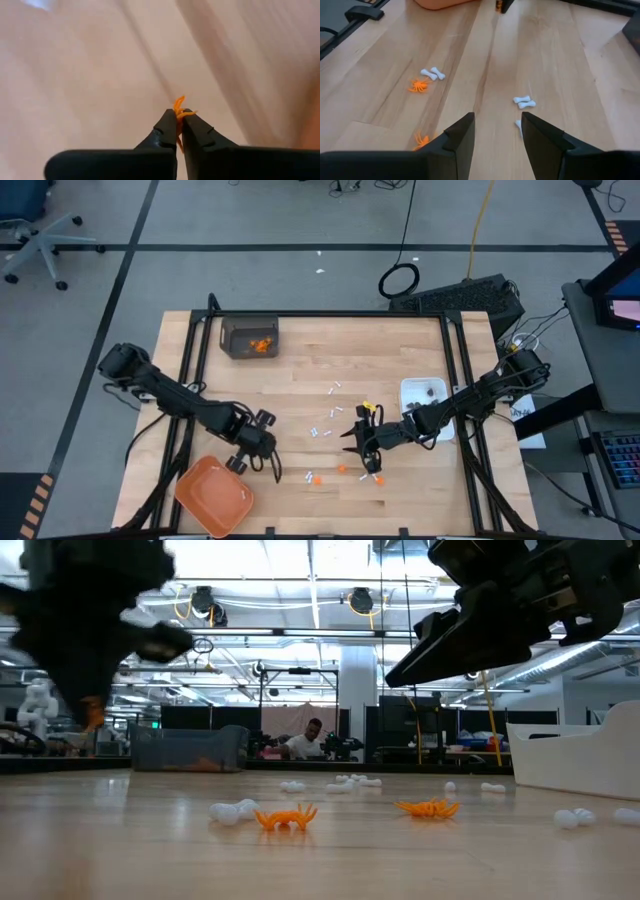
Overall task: Sort Halloween decoration
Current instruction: Put the orange spider toy into the black bin
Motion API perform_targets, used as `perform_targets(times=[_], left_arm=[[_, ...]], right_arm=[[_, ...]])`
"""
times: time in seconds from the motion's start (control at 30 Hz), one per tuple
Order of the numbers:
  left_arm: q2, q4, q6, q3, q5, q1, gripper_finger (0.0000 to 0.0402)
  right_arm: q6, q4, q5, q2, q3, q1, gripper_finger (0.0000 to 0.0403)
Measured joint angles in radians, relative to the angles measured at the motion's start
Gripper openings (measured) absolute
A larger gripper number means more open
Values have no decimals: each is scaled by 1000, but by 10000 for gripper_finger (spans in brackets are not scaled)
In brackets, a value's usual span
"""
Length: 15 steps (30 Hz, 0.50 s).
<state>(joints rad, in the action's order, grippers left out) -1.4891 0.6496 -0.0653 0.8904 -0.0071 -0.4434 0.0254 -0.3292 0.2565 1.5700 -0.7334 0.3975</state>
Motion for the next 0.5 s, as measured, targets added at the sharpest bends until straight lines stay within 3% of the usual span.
perform_targets(times=[0.3,0.4,0.5], left_arm=[[51,-102,7,65,-430,-88,3],[51,-155,26,66,-560,-124,3],[50,-227,34,65,-660,-152,3]], right_arm=[[34,53,1,-9,-4,45,146],[66,154,15,-10,-45,50,146],[139,293,104,-11,-89,50,146]])
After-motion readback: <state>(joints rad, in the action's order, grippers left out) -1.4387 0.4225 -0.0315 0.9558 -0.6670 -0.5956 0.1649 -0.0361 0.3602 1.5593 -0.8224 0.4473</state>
